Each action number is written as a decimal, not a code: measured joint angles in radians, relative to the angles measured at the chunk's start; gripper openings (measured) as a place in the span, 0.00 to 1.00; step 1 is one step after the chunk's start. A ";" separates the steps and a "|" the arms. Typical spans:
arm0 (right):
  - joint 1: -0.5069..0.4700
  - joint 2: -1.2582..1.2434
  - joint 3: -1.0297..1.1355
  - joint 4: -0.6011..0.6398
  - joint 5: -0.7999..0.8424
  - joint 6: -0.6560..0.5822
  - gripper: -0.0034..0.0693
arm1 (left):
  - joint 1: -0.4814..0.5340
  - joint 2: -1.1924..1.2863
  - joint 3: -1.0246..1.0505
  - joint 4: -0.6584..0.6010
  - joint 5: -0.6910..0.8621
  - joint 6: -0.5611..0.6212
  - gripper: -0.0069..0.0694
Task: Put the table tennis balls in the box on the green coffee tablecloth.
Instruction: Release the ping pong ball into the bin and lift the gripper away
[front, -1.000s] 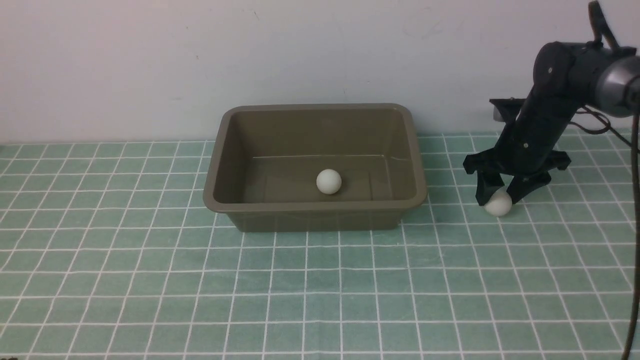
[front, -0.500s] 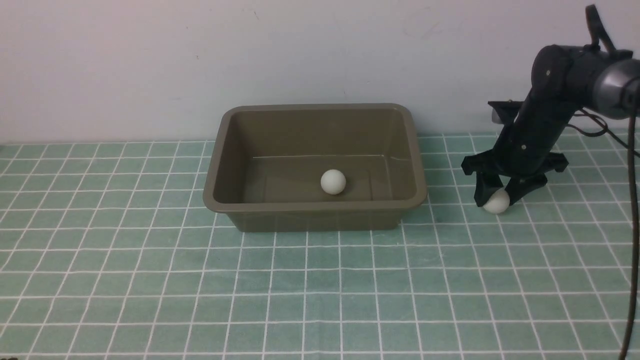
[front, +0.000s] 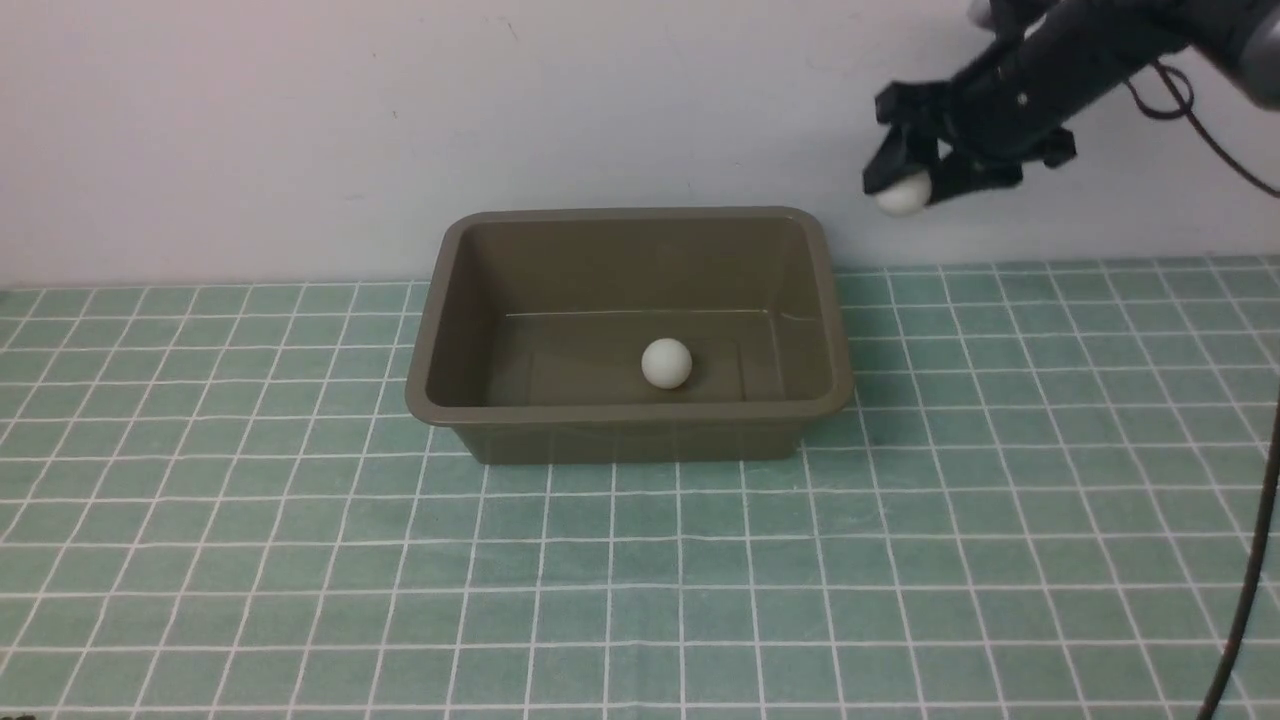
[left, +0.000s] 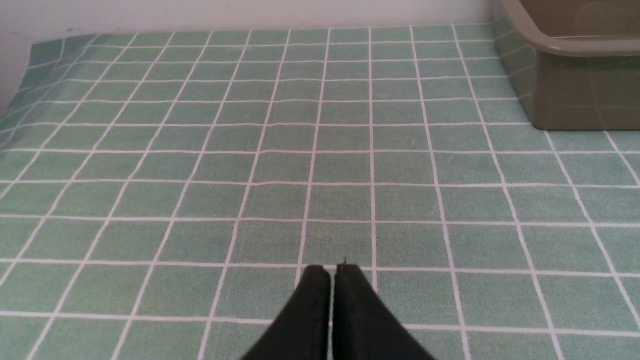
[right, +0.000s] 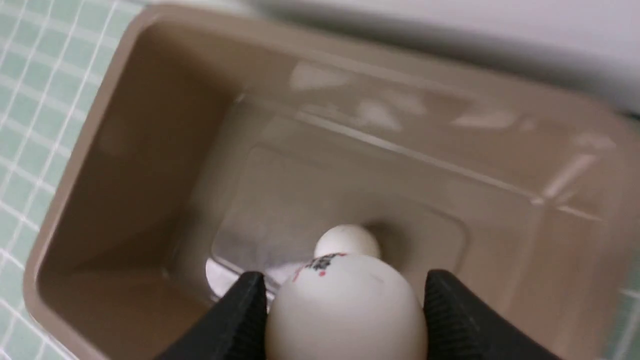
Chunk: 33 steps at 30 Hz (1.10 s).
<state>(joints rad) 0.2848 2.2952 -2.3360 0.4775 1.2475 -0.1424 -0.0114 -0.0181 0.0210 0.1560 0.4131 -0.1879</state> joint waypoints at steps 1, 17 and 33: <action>0.021 0.008 0.000 -0.015 0.002 -0.001 0.55 | 0.000 0.000 0.000 0.000 0.000 0.000 0.09; 0.137 0.141 0.000 -0.193 0.005 -0.007 0.55 | 0.000 0.000 0.000 0.000 0.000 0.000 0.09; 0.137 0.142 0.000 -0.189 0.005 -0.015 0.62 | 0.000 0.000 0.000 0.000 0.000 0.000 0.09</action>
<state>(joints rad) 0.4214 2.4368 -2.3360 0.2881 1.2525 -0.1570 -0.0114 -0.0181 0.0210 0.1560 0.4131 -0.1879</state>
